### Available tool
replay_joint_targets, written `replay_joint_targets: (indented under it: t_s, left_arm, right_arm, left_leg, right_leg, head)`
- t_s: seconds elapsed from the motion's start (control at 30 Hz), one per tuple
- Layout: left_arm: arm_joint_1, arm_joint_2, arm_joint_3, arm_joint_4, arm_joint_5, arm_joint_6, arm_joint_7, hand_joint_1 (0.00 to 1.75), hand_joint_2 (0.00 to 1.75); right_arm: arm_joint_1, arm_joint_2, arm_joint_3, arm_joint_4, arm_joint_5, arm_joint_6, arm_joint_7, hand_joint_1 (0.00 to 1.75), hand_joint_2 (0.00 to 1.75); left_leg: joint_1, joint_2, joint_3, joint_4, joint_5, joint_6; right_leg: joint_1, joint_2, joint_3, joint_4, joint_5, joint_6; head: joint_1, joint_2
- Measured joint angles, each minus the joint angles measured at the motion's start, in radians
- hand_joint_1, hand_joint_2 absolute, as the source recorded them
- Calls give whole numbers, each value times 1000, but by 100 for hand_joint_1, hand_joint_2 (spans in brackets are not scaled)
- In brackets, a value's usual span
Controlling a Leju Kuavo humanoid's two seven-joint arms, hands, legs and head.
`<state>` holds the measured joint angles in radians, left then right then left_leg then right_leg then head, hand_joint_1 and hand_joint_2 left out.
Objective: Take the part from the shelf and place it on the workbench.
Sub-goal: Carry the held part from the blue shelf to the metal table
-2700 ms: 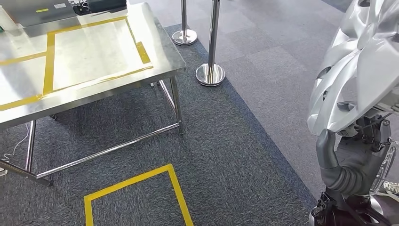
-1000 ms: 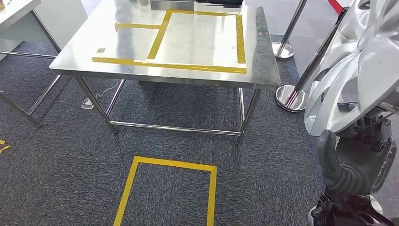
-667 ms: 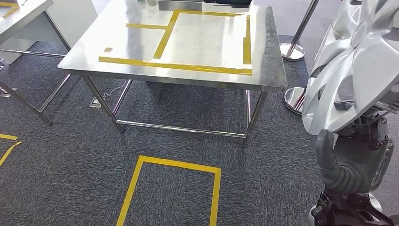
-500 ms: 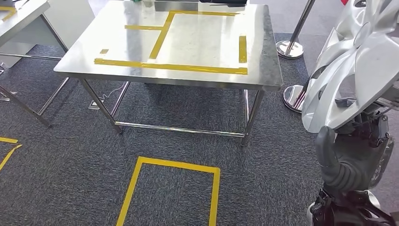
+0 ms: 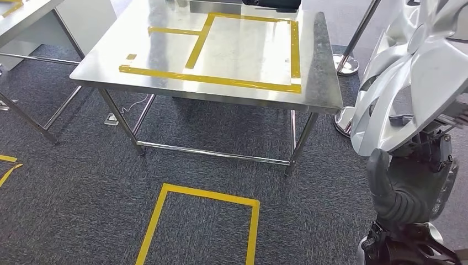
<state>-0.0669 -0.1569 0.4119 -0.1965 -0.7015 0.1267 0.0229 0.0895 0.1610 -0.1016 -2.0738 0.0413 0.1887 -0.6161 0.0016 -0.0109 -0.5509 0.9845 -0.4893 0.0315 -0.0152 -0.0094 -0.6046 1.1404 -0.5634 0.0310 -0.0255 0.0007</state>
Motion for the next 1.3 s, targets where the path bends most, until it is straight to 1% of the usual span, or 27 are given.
replay_joint_targets:
  t_s: [0.07,0.1,0.13,0.17,0.2,0.27,0.3,0.43,0.5,0.57,0.6,0.63,0.67,0.7,0.73,0.77,0.8,0.83,0.93,0.97,1.0,1.07,1.1,1.13,1.17,1.23,1.3]
  left_arm:
    - [2,-1,0,0,0,0,0,0,175]
    - [3,-1,0,0,0,0,0,0,175]
    - [4,-1,0,0,0,0,0,0,175]
    - [5,-1,1,0,0,-1,0,0,175]
    - [5,-2,1,0,0,-1,0,0,175]
    - [5,-2,1,0,0,-1,0,0,175]
    - [5,-2,1,0,0,-1,0,0,175]
    - [3,-1,2,-1,0,0,0,0,175]
    - [1,-1,3,-2,0,0,-2,0,175]
    - [-6,-1,4,-2,1,-2,-5,0,175]
    - [-10,-1,4,-3,1,-2,-7,0,175]
    - [-13,-2,5,-3,1,-3,-7,0,175]
    - [-15,-2,5,-3,1,-3,-6,0,175]
    - [-14,-3,5,-3,1,-3,-5,0,175]
    - [-12,-3,5,-3,0,-2,-4,0,175]
    - [-9,-3,5,-3,0,-2,-4,0,175]
    - [-7,-3,5,-2,0,-2,-3,0,175]
    - [-5,-3,5,-2,0,-2,-3,0,175]
    - [-4,-3,6,-3,-1,-2,-3,0,175]
    - [-3,-3,6,-3,-2,-2,-2,0,175]
    - [-3,-3,7,-3,-3,-3,-2,0,175]
    - [-1,-4,7,-3,-5,-3,-2,0,175]
    - [0,-4,7,-3,-6,-3,-2,0,175]
    - [1,-4,7,-3,-7,-3,-1,0,175]
    - [2,-4,7,-3,-8,-3,-1,0,175]
    - [5,-5,8,-2,-8,-3,0,0,175]
    - [8,-5,9,-1,-9,-3,1,0,175]
  right_arm:
    - [0,0,0,1,0,0,0,175,175]
    - [0,0,-1,2,0,0,0,175,175]
    - [0,0,-1,3,0,0,0,175,175]
    - [0,0,-1,4,0,0,0,175,175]
    - [0,0,-1,4,0,0,0,175,175]
    - [-1,0,-1,6,0,0,0,175,175]
    - [-1,0,-1,6,0,0,-1,175,175]
    - [-2,0,-2,7,0,0,-1,175,175]
    - [-2,1,-2,7,0,0,0,175,175]
    - [-2,2,-2,7,0,0,0,175,175]
    - [-2,2,-2,7,0,0,0,175,175]
    - [-2,3,-2,7,0,1,0,175,175]
    - [-1,3,-2,7,0,1,0,175,175]
    - [-2,3,-2,7,0,1,0,175,175]
    - [-2,3,-2,7,0,1,0,175,175]
    - [-2,3,-2,7,0,1,-1,175,175]
    - [-2,4,-2,7,0,1,-1,175,175]
    - [-2,4,-2,7,0,1,-1,175,175]
    - [-3,4,-2,7,0,2,0,175,175]
    - [-4,4,-2,7,0,3,1,175,175]
    - [-4,4,-2,7,0,4,2,175,175]
    - [-6,3,-2,7,0,4,1,175,175]
    - [-6,2,-2,7,0,4,1,175,175]
    - [-6,1,-2,7,0,4,1,175,175]
    - [-5,1,-2,7,0,4,1,175,175]
    - [-3,0,-3,7,0,5,2,175,175]
    - [0,-1,-3,7,-1,5,1,175,175]
  left_leg:
    - [0,-1,6,0,-7,5]
    - [0,-2,11,1,-11,5]
    - [0,-4,17,1,-16,3]
    - [0,-6,26,1,-22,1]
    - [0,-8,34,1,-29,-2]
    - [-4,-10,41,3,-44,-12]
    - [-6,-10,41,3,-50,-18]
    - [-3,-6,44,19,-72,-38]
    - [-1,-1,-5,116,-111,-46]
    - [1,3,-95,257,-153,-50]
    - [1,4,-129,299,-152,-50]
    - [1,4,-144,303,-131,-49]
    - [1,5,-140,267,-89,-47]
    - [0,5,-120,201,-37,-42]
    - [-3,6,-98,138,1,-37]
    - [-6,7,-75,84,21,-31]
    - [-10,9,-61,52,23,-26]
    - [-13,9,-53,41,12,-21]
    - [-8,4,-25,17,-2,-4]
    - [-5,2,-13,13,-6,1]
    - [-2,0,-2,9,-11,5]
    - [-2,-2,13,9,-26,9]
    - [-2,-3,23,9,-35,9]
    - [-2,-5,36,9,-45,8]
    - [-2,-6,51,9,-57,6]
    - [-2,-8,82,9,-83,0]
    - [-4,-8,99,10,-107,-11]
  right_leg:
    - [-1,1,-79,136,-42,5]
    - [-1,1,-104,168,-41,6]
    - [-1,1,-108,159,-19,6]
    - [-1,1,-91,109,19,5]
    - [-2,2,-62,35,61,3]
    - [-2,4,-8,-84,105,-2]
    - [-1,6,4,-108,105,-7]
    - [-1,9,21,-116,84,-34]
    - [-4,6,36,-118,74,-45]
    - [-4,5,48,-118,61,-48]
    - [-4,4,56,-118,54,-48]
    - [-4,5,67,-118,45,-48]
    - [-4,6,81,-118,36,-47]
    - [-4,7,95,-118,25,-45]
    - [-3,8,107,-119,16,-42]
    - [-2,9,114,-121,7,-36]
    - [-1,10,118,-124,1,-30]
    - [-1,10,121,-125,0,-24]
    - [-3,9,130,-107,0,-9]
    - [-3,9,114,-75,-8,-6]
    - [-3,9,84,-24,-22,-3]
    - [-2,9,-5,102,-63,4]
    - [-2,9,-44,143,-77,6]
    - [-2,9,-70,153,-76,6]
    - [-2,9,-78,127,-56,4]
    - [-2,9,-65,10,42,-1]
    - [3,7,-53,-70,109,-11]
  head:
    - [2,0]
    - [2,0]
    - [2,0]
    - [3,0]
    - [4,0]
    - [3,0]
    - [2,0]
    - [-1,0]
    - [-4,0]
    - [-6,0]
    - [-6,0]
    - [-6,0]
    - [-6,0]
    - [-6,0]
    - [-6,0]
    - [-6,0]
    - [-6,0]
    - [-6,0]
    - [-5,1]
    - [-3,1]
    - [-1,1]
    - [2,1]
    - [2,1]
    - [3,1]
    - [3,1]
    - [4,1]
    - [2,1]
